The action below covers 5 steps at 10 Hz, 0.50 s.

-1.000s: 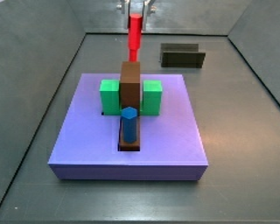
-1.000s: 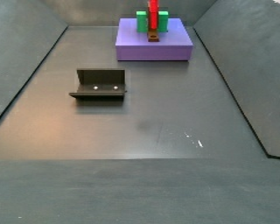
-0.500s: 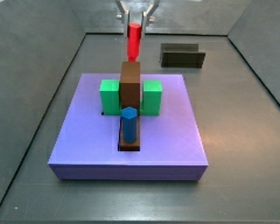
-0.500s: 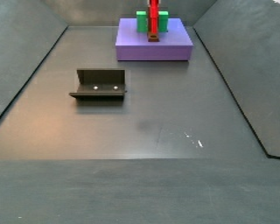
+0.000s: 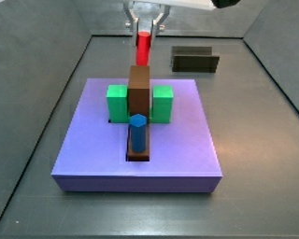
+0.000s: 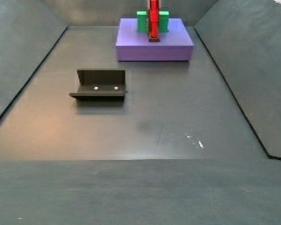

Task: Pick up the red object. Move up. Place the red object on the fixture. Regrasp the red object. Move to above the board. Insert the red object.
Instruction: Insert the red object.

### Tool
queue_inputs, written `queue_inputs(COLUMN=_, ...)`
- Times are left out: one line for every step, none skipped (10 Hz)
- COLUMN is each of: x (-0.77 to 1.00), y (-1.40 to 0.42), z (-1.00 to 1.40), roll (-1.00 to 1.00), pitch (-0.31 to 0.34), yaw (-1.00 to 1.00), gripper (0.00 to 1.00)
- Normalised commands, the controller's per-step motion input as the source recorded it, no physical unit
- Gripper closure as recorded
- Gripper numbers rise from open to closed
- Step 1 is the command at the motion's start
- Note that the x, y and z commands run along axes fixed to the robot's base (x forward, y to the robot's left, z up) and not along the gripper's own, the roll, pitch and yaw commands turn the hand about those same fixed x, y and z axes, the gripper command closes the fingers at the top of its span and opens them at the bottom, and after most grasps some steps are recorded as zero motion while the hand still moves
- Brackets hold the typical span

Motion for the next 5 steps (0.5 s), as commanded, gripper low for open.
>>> queue_inputs(x=0.06, y=0.00, z=-0.13, roll=0.00, pitch=-0.010, yaw=0.00, gripper=1.00)
queue_inputs(x=0.05, y=0.00, z=-0.13, roll=0.00, pitch=-0.010, yaw=0.00, gripper=1.00)
queue_inputs(x=0.03, y=0.00, z=-0.14, roll=0.00, pitch=-0.011, yaw=0.00, gripper=1.00)
queue_inputs(x=0.01, y=0.00, z=-0.15, roll=0.00, pitch=-0.016, yaw=0.00, gripper=1.00)
queue_inputs(x=0.00, y=0.00, z=-0.15, roll=0.00, pitch=-0.017, yaw=0.00, gripper=1.00)
